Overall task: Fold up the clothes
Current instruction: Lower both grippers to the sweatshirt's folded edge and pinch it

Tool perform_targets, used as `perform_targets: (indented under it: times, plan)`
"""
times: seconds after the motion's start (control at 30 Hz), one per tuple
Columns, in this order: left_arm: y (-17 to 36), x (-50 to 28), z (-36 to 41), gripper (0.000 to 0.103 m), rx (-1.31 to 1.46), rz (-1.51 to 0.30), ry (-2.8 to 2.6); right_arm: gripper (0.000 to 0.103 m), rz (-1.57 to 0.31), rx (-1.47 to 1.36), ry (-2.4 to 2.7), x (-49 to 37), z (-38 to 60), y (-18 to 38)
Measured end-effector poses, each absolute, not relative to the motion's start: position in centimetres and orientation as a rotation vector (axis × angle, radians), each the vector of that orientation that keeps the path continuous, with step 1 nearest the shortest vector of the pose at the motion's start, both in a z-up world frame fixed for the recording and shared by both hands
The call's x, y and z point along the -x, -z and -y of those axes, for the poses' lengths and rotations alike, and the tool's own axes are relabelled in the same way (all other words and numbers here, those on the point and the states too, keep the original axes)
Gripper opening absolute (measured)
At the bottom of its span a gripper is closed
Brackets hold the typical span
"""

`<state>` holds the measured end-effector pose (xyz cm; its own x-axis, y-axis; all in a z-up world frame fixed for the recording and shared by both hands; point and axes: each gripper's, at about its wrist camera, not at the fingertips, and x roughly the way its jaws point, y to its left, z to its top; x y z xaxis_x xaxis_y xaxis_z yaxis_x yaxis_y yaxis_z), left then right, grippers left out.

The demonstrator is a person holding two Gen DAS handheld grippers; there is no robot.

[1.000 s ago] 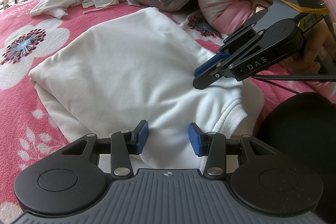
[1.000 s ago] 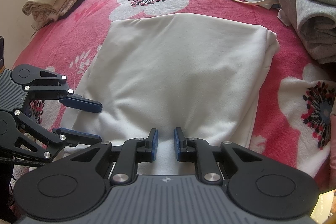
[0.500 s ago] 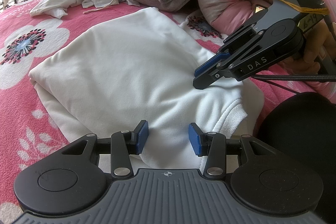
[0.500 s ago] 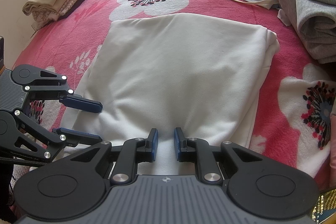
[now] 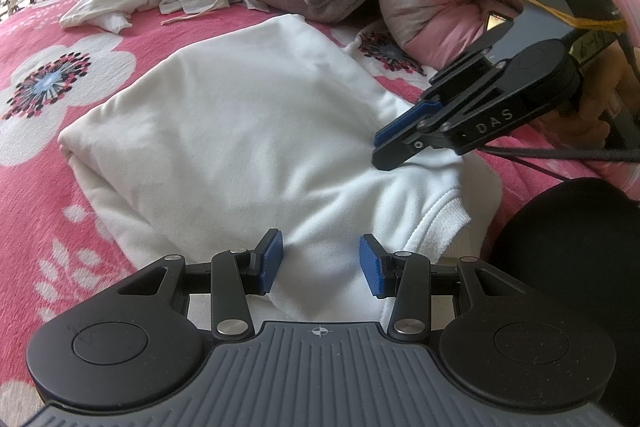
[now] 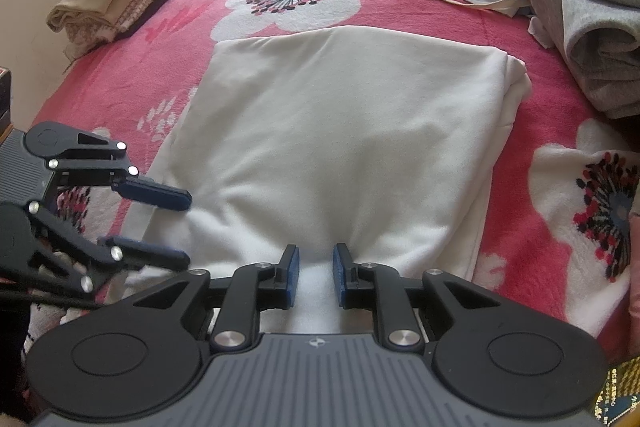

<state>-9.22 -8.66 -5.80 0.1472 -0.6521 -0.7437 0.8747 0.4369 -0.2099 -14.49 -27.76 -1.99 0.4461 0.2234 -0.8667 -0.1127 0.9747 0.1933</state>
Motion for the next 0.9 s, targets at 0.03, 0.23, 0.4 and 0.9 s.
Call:
perform_targets:
  times: [0.03,0.23,0.4,0.9]
  plan:
    - [5.5,9.0,8.2,0.042,-0.287,-0.897,1.113,0.029,-1.081,-0.122,-0.218,14.8,28.0,1.7]
    - [4.8,6.0,4.0,0.045,-0.108,-0.947,0.992,0.049,-0.931,-0.258,-0.227,16.9,31.5,-0.9]
    - [6.4,2.1,2.0,0.049,0.090,-1.034,0.894,0.053,-0.891,-0.428,-0.136,16.3,35.0,-0.8]
    - [10.5,-3.2,-0.4,0.057,0.546,-1.121,0.901,0.069,-0.860,-0.776,-0.053,13.4,41.0,5.0]
